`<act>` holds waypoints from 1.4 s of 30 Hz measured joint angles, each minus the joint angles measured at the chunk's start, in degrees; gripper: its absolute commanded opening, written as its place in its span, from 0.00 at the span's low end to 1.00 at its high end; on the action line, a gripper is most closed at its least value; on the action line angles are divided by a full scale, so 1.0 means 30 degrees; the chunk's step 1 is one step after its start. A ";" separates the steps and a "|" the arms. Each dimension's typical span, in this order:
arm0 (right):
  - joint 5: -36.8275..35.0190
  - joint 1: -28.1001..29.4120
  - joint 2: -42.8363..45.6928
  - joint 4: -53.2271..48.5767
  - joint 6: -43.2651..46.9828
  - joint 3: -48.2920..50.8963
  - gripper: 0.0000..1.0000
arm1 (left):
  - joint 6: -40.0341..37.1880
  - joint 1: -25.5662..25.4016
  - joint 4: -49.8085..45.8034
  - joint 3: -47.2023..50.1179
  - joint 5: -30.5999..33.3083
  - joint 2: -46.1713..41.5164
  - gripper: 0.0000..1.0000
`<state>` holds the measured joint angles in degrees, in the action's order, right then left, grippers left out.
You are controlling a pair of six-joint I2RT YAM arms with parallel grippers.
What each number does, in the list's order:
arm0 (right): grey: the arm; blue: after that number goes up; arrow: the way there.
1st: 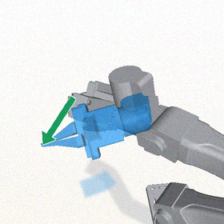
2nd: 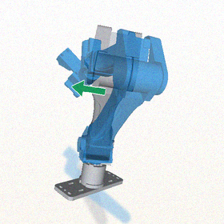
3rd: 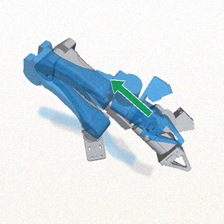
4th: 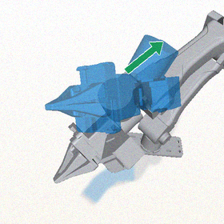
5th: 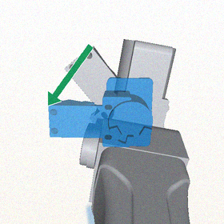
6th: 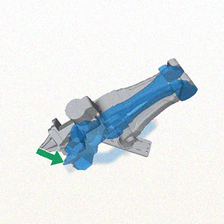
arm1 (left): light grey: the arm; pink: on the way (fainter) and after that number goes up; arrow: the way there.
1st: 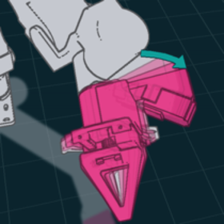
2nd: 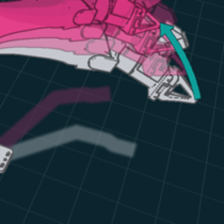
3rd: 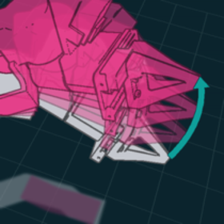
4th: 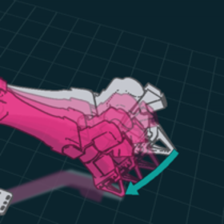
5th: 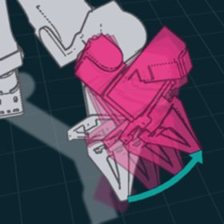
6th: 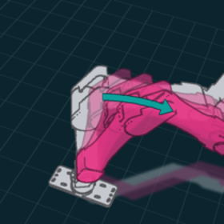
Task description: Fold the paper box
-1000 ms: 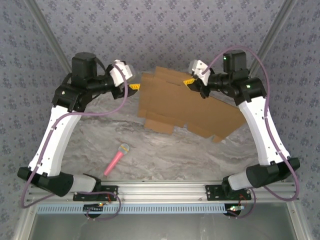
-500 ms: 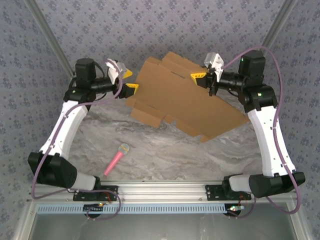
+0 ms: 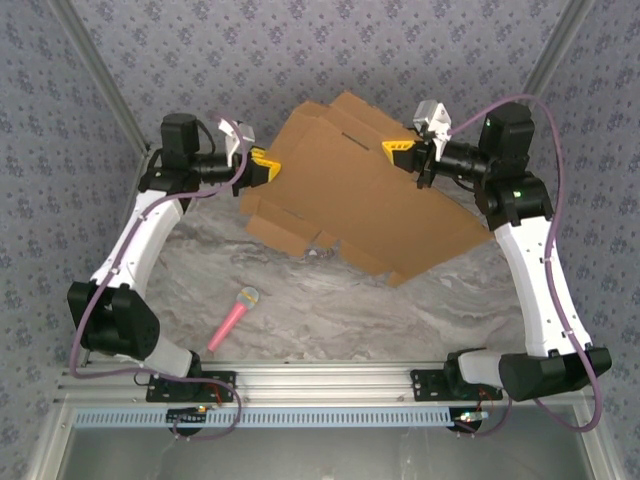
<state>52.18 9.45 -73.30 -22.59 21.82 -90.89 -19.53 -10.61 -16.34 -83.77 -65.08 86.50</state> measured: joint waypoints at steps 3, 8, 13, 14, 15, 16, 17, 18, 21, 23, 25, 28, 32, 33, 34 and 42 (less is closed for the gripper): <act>-0.0678 -0.0051 0.0175 0.0452 -0.0080 0.0321 0.16 | -0.0954 -0.0051 -0.1617 -0.0998 0.0386 0.0000 0.00; -0.2973 0.0109 0.0576 -0.0022 0.0299 0.0525 0.59 | -0.2637 -0.0102 -0.4320 -0.2739 0.2375 -0.0372 0.00; -0.7249 0.0656 0.1435 -0.0699 0.0525 0.1508 0.76 | -0.4036 -0.0736 -0.6091 -0.2973 0.5996 -0.1778 0.00; -0.8058 0.0823 0.1596 -0.0860 0.0532 0.1596 0.78 | -0.4393 -0.1078 -0.6543 -0.3271 0.6892 -0.1953 0.00; -0.8772 0.1020 0.1770 -0.0954 0.0539 0.1625 0.79 | -0.4743 -0.1457 -0.6936 -0.3628 0.7745 -0.2062 0.00; -0.9508 0.1260 0.1974 -0.0984 0.0546 0.1625 0.79 | -0.5136 -0.1902 -0.7366 -0.4087 0.8663 -0.2120 0.00; -1.0222 0.1588 0.2222 -0.0984 0.0590 0.1625 0.80 | -0.5523 -0.2339 -0.7730 -0.4612 0.9559 -0.2127 0.00; -1.0841 0.1909 0.2448 -0.0984 0.0699 0.1625 0.80 | -0.5872 -0.2688 -0.8000 -0.5034 1.0316 -0.2127 0.00; -1.2939 0.3468 0.3147 -0.1049 0.1450 0.1508 0.81 | -0.7009 -0.3723 -0.8852 -0.6295 1.2539 -0.2127 0.00; -1.4273 0.4524 0.3402 -0.1217 0.2127 0.1158 0.82 | -0.7854 -0.4386 -0.9420 -0.7089 1.4127 -0.2127 0.00; -1.5198 0.5209 0.3424 -0.1574 0.2812 0.0510 0.82 | -0.8626 -0.4932 -0.9916 -0.7730 1.5511 -0.2084 0.00; -1.6225 0.6127 0.3257 -0.2229 0.3985 -0.0721 0.81 | -0.9814 -0.5770 -1.0761 -0.8852 1.7500 -0.1814 0.00; -1.6757 0.7679 0.2310 -0.3585 0.5785 -0.2943 0.81 | -1.1147 -0.6805 -1.2014 -1.0805 1.9562 -0.0867 0.00; -1.6852 0.8080 0.1887 -0.4051 0.6273 -0.3665 0.80 | -1.1482 -0.7096 -1.2298 -1.1271 2.0057 -0.0590 0.00; -1.6954 0.8400 0.1443 -0.4495 0.6696 -0.4342 0.80 | -1.1744 -0.7337 -1.2553 -1.1628 2.0458 -0.0350 0.00; -1.7099 1.0069 -0.2586 -0.8881 0.9850 -0.9398 0.70 | -1.3719 -0.9355 -1.4637 -1.4797 2.3314 0.1960 0.00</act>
<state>0.89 39.66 -81.06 -49.23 51.37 -119.09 -60.69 -38.68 -60.25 -128.16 4.86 92.38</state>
